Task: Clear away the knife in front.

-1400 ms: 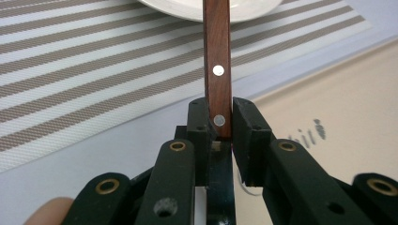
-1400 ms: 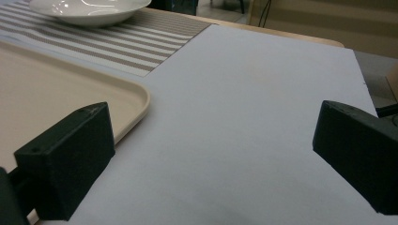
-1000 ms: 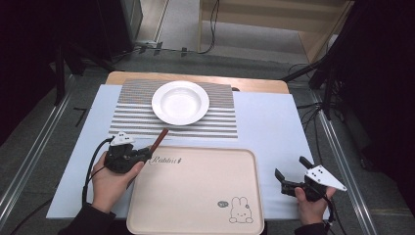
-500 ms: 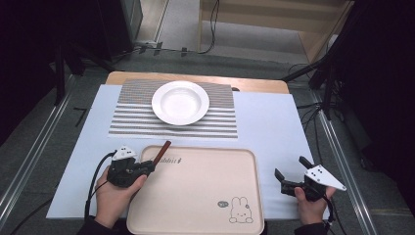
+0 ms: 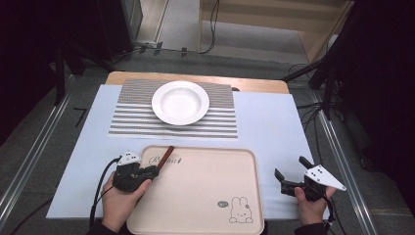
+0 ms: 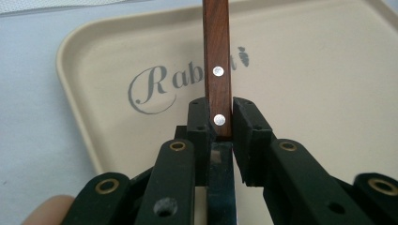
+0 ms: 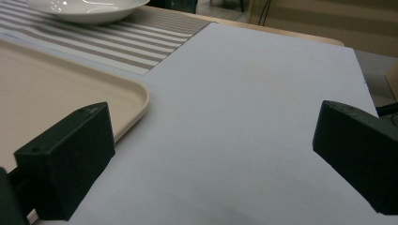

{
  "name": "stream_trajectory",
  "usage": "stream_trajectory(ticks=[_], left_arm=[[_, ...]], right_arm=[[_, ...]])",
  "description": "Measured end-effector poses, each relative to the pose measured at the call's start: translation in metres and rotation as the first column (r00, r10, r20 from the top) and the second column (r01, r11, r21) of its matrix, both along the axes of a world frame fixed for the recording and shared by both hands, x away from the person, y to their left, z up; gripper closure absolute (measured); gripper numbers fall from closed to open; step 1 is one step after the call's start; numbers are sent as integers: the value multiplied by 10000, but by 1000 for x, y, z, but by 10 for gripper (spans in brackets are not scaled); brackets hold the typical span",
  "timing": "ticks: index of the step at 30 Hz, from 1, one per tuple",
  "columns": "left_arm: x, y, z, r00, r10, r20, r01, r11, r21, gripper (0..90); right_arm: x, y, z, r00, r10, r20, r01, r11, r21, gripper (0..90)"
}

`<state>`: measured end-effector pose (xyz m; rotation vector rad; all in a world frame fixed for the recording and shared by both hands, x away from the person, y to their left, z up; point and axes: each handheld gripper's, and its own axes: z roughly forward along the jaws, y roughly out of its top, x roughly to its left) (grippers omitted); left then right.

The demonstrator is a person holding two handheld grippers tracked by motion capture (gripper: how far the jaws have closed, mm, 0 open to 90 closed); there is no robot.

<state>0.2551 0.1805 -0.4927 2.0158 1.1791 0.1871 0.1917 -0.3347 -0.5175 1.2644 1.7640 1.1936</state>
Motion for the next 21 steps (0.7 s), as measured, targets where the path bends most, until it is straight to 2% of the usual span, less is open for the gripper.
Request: stream_trajectory(ticks=[5,9,10,14,16,19,21], left_arm=[[1,5,-3,9996,297,30,-297,9995,83,768],[1,9,-2,9981,459,419,-464,9989,107,727],[1,10,-1,9981,353,506,-358,9993,100,730],[1,4,2,9972,-246,703,241,9997,78,888],[3,0,3,9960,-496,743,497,9988,-5,899],[6,-8,4,9922,-921,843,907,9957,201,900],[8,-14,3,9893,-1159,886,1116,9924,516,900]], right_arm=[[0,0,0,10000,9,-12,-9,10000,-2,0],[0,0,0,10000,-4,-27,4,10000,9,0],[0,0,0,10000,-1,-33,1,10000,6,0],[0,1,0,10000,-6,-58,6,10000,-31,0],[0,1,0,10000,-2,-63,1,10000,-44,0],[0,1,0,10000,-3,-64,3,10000,-58,0],[0,1,0,10000,6,-68,-6,10000,-61,0]])
